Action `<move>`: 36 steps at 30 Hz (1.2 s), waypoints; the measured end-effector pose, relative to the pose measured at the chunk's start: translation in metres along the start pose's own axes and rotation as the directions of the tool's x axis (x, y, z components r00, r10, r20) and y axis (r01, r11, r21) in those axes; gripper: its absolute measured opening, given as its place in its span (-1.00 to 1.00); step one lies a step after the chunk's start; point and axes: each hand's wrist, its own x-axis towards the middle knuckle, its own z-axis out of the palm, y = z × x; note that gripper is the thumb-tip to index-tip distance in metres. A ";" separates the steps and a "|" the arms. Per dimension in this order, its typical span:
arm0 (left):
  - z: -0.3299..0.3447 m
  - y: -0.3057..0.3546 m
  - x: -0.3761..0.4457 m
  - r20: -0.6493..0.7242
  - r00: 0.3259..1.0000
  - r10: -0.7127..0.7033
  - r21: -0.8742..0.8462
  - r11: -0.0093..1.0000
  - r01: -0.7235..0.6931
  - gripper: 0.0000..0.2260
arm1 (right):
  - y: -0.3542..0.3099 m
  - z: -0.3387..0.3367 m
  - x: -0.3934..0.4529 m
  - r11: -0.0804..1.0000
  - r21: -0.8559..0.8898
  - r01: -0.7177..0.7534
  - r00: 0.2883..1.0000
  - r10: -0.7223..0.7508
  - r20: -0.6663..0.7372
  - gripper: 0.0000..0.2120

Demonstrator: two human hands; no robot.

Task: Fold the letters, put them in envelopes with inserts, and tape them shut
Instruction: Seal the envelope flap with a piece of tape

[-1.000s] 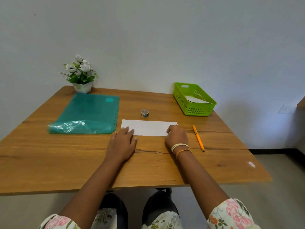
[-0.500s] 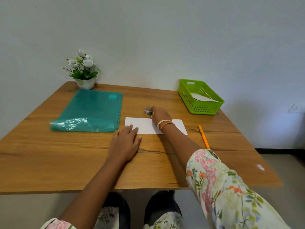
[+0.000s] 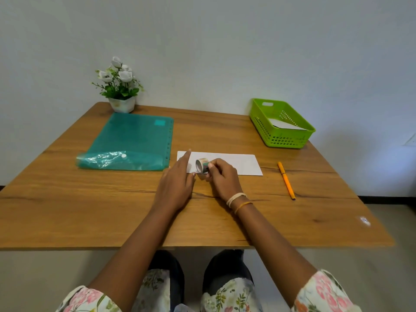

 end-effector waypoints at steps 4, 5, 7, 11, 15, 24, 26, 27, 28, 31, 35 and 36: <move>-0.003 0.000 0.000 0.050 0.998 0.045 -0.046 0.998 -0.043 -0.58 | 0.001 -0.004 -0.012 0.998 0.012 0.065 0.996 -0.066 0.057 -0.82; -0.003 -0.001 0.000 0.046 0.998 0.040 -0.060 0.998 -0.037 -0.63 | 0.002 -0.003 -0.012 0.997 -0.002 0.073 0.994 -0.073 0.078 -0.82; -0.004 -0.002 0.001 0.017 1.000 0.012 -0.085 0.996 -0.010 -0.72 | 0.001 -0.003 -0.012 0.993 -0.047 0.109 0.991 -0.105 0.087 -0.85; -0.002 -0.003 0.002 -0.004 1.000 0.002 -0.070 0.998 -0.003 -0.78 | 0.001 -0.003 -0.014 0.972 -0.085 0.217 0.976 -0.218 0.005 -0.79; -0.003 -0.002 0.001 -0.010 1.000 -0.021 -0.062 0.998 0.020 -0.78 | -0.001 -0.002 -0.016 0.953 -0.113 0.280 0.960 -0.280 0.018 -0.82; -0.002 -0.001 -0.001 -0.039 0.998 -0.041 -0.033 0.999 0.040 -0.80 | -0.006 -0.001 -0.020 0.898 -0.206 0.389 0.911 -0.409 -0.059 -0.97; -0.002 -0.001 0.000 -0.061 0.996 -0.058 -0.043 0.998 0.055 -0.79 | -0.010 -0.002 -0.024 0.898 -0.191 0.396 0.889 -0.427 -0.163 -0.94; -0.003 -0.001 0.000 -0.066 0.996 -0.067 -0.043 0.997 0.064 -0.79 | -0.011 -0.003 -0.025 0.912 -0.159 0.379 0.880 -0.408 -0.242 -0.93; -0.003 -0.001 0.000 -0.067 0.995 -0.073 -0.043 0.997 0.070 -0.78 | -0.012 -0.004 -0.026 0.928 -0.123 0.353 0.871 -0.374 -0.319 -0.93; -0.002 -0.002 0.000 -0.060 0.995 -0.074 -0.058 0.996 0.071 -0.78 | -0.010 -0.007 -0.024 0.960 -0.051 0.274 0.864 -0.269 -0.425 -0.93; -0.002 -0.003 0.004 -0.077 0.990 -0.119 -0.163 0.981 0.106 -0.78 | -0.001 -0.003 -0.012 0.990 -0.057 0.126 0.928 -0.138 -0.346 -0.92; -0.002 -0.004 0.007 -0.087 0.985 -0.149 -0.198 0.972 0.129 -0.78 | 0.003 -0.002 -0.009 0.997 -0.050 0.058 0.941 -0.071 -0.330 -0.92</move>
